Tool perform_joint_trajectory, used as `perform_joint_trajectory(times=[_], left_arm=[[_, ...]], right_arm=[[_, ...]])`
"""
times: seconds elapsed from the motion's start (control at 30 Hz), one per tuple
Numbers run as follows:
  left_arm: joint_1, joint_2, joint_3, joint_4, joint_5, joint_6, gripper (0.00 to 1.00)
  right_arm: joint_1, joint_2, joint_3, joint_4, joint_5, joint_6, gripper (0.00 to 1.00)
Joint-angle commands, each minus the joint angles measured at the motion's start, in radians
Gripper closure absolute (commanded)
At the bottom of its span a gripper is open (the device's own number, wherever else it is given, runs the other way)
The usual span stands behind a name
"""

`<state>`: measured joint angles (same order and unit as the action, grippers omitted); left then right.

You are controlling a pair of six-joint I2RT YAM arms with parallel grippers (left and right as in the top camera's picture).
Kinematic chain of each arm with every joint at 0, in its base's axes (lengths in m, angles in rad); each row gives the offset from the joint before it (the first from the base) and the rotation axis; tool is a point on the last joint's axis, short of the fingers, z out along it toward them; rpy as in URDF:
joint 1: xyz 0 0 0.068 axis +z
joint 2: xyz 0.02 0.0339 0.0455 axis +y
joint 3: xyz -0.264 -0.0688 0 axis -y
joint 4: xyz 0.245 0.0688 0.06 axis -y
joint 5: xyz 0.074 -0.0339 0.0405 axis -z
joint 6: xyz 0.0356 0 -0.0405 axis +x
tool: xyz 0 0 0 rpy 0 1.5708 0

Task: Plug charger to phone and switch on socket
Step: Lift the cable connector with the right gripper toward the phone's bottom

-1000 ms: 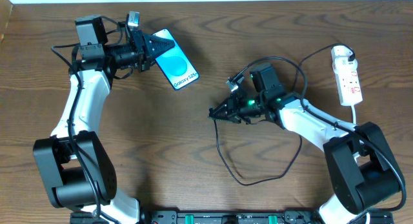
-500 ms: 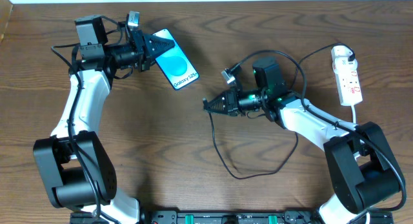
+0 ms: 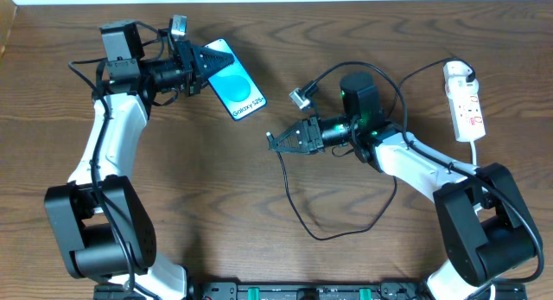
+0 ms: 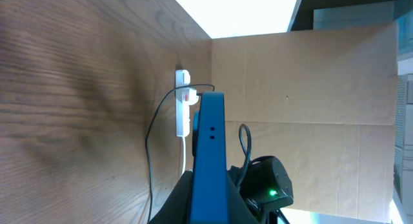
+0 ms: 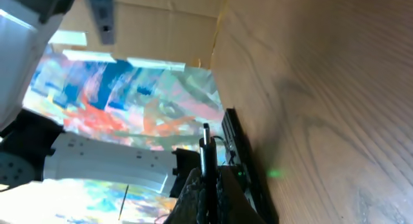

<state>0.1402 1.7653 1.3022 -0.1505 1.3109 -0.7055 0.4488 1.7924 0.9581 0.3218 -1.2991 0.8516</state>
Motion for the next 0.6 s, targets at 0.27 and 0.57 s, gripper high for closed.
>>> perform_joint_trajectory(times=[0.27,0.57], left_arm=[[0.001,-0.021,0.011,0.033,0.043,0.025,0.93],[0.001,-0.021,0.011,0.091,0.074,0.024,0.93]], right_arm=[[-0.006,0.003,0.003,0.234,-0.075,0.104,0.99],[-0.003,0.003,0.003,0.352,-0.076,0.173,0.99]])
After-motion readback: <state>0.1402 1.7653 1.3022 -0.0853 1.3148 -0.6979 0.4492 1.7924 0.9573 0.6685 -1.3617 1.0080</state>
